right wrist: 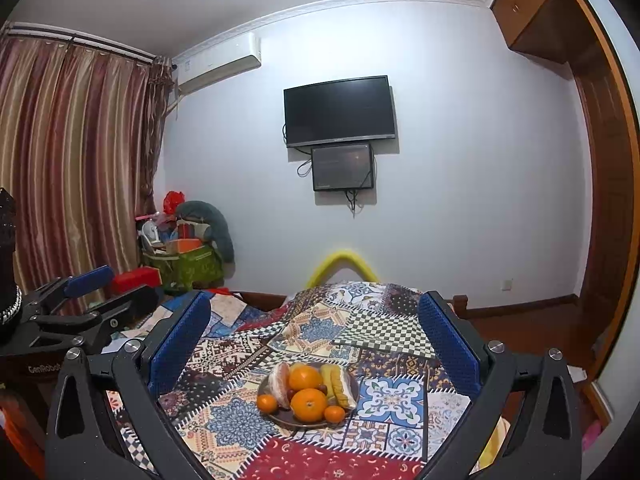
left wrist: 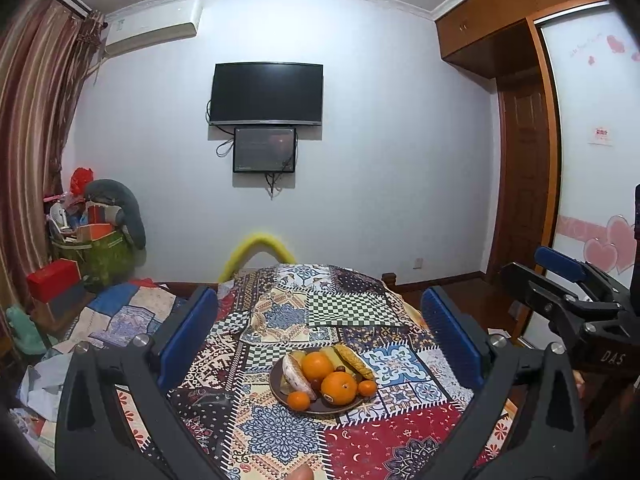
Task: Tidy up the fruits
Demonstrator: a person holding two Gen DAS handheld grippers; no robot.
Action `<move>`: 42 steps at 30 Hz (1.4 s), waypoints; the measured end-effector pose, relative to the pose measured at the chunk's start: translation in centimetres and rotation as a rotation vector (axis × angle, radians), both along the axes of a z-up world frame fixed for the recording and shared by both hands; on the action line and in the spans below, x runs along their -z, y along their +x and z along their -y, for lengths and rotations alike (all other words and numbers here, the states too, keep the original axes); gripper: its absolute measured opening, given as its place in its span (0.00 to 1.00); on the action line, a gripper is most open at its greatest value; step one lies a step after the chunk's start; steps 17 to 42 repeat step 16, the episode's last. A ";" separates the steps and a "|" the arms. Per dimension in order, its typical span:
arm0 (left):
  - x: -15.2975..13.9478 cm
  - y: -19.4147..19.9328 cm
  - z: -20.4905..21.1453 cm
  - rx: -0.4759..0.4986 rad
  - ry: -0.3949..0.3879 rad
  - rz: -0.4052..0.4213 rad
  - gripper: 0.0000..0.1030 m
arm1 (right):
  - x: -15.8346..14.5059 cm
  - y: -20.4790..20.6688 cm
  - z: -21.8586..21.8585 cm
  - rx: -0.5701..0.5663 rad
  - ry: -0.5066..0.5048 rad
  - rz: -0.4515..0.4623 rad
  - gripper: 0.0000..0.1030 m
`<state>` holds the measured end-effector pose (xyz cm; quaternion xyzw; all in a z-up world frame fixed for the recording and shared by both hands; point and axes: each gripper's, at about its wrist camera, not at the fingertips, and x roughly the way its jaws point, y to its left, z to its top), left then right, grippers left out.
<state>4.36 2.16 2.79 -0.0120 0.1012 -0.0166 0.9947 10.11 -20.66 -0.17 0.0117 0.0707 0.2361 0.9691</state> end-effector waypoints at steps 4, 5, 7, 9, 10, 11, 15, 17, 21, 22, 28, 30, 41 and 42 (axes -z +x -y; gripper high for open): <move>0.1 0.0 0.2 0.007 0.009 0.001 1.00 | 0.1 0.0 0.0 0.001 -0.001 -0.002 1.00; 0.1 -0.1 0.2 0.006 0.010 0.002 1.00 | 0.0 0.0 0.0 0.002 -0.002 -0.003 1.00; 0.2 0.0 0.2 0.006 0.007 0.004 1.00 | 0.0 0.0 0.0 0.002 -0.003 -0.005 1.00; 0.2 0.0 0.1 0.009 0.003 0.003 1.00 | 0.0 0.0 0.0 0.003 -0.003 -0.006 1.00; 0.2 0.0 0.1 0.009 0.002 0.002 1.00 | 0.0 0.0 0.0 0.003 -0.003 -0.007 1.00; 0.2 0.1 0.1 0.007 0.000 0.002 1.00 | 0.0 0.1 0.0 0.003 -0.004 -0.009 1.00; 0.3 0.3 -0.1 0.005 -0.008 -0.003 1.00 | 0.0 0.3 0.0 0.005 -0.002 -0.015 1.00; 0.3 0.4 -0.1 0.004 -0.010 -0.006 1.00 | 0.1 0.4 0.0 0.006 -0.003 -0.016 1.00; 0.3 0.4 -0.1 0.004 -0.010 -0.006 1.00 | 0.1 0.4 0.0 0.006 -0.003 -0.016 1.00; 0.3 0.4 -0.1 0.004 -0.010 -0.006 1.00 | 0.1 0.4 0.0 0.006 -0.003 -0.016 1.00; 0.3 0.4 -0.1 0.004 -0.010 -0.006 1.00 | 0.1 0.4 0.0 0.006 -0.003 -0.016 1.00; 0.3 0.4 -0.1 0.004 -0.010 -0.006 1.00 | 0.1 0.4 0.0 0.006 -0.003 -0.016 1.00; 0.3 0.4 -0.1 0.004 -0.010 -0.006 1.00 | 0.1 0.4 0.0 0.006 -0.003 -0.016 1.00; 0.3 0.4 -0.1 0.004 -0.010 -0.006 1.00 | 0.1 0.4 0.0 0.006 -0.003 -0.016 1.00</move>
